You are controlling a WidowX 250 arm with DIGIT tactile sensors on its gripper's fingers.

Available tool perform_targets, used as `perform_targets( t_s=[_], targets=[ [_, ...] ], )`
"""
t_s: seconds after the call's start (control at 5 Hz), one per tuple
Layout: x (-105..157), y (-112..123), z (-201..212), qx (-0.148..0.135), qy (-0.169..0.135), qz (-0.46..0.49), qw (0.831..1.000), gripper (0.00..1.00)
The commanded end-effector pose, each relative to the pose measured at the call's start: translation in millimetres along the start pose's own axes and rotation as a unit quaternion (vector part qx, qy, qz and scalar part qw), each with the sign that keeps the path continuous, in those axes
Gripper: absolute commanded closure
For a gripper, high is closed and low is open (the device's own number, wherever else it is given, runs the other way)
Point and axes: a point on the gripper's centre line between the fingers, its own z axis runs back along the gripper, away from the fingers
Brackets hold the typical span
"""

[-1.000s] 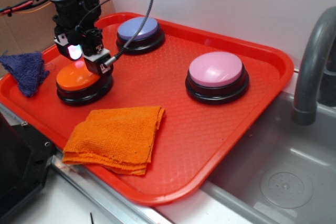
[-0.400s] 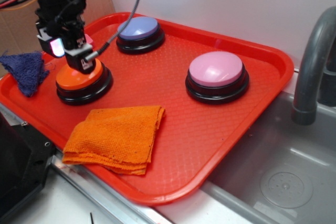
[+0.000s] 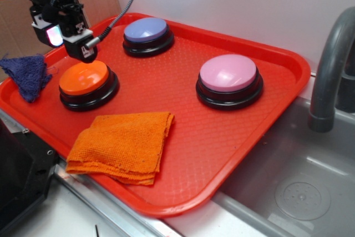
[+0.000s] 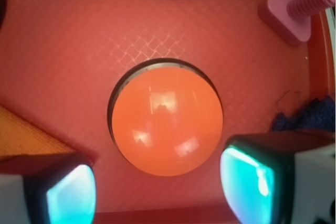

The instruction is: Push the orange button.

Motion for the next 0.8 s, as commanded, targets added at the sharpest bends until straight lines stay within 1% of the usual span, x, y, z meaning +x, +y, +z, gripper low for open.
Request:
perform_targets(
  t_s=[0.0, 0.2, 0.6],
  targets=[
    [11, 3, 21, -0.002, -0.037, 0.011, 0.999, 0.0],
    [9, 3, 27, 0.008, -0.037, 0.02, 0.999, 0.0],
    [3, 4, 37, 0.007, -0.035, 0.026, 0.999, 0.0]
  ],
)
